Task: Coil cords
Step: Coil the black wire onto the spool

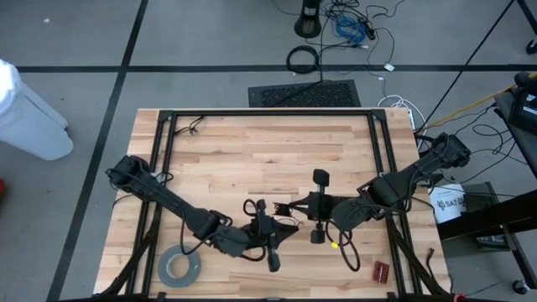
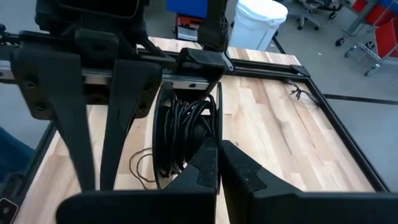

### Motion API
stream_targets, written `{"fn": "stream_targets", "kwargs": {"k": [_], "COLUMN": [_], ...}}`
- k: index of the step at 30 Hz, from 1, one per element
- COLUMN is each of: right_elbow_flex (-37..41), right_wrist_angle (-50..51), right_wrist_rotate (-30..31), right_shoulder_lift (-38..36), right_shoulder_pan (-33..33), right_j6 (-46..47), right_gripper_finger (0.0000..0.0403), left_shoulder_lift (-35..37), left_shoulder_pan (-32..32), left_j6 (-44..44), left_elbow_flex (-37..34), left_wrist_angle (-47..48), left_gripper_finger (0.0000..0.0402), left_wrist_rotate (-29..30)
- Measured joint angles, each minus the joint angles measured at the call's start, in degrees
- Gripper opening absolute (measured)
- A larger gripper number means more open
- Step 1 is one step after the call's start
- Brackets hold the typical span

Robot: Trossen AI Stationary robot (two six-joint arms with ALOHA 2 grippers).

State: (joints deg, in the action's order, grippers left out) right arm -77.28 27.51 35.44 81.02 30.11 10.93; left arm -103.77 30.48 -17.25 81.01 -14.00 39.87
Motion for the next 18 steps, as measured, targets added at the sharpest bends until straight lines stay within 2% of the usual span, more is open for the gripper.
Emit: {"fn": "stream_targets", "kwargs": {"k": [6,13,18], "right_elbow_flex": [0.0,0.0,0.0], "right_wrist_angle": [-0.87,-0.65,-0.22], "right_wrist_rotate": [-0.02,-2.57,-2.84], "right_shoulder_lift": [-0.02,-1.44,-1.84], "right_shoulder_pan": [-0.15,0.04,1.93], "right_j6": [-1.65,-1.43,-0.77], "right_gripper_finger": [0.0,0.0,0.0], "left_shoulder_lift": [-0.57,-1.68,-1.7], "left_shoulder_pan": [0.61,3.52,8.25], "left_j6": [-1.99,-11.08,-12.23], "left_elbow_flex": [0.04,0.04,0.04], "left_wrist_angle": [0.56,9.59,10.07], "left_gripper_finger": [0.0071,0.009,0.0091], "left_wrist_rotate": [0.94,1.23,8.68]}}
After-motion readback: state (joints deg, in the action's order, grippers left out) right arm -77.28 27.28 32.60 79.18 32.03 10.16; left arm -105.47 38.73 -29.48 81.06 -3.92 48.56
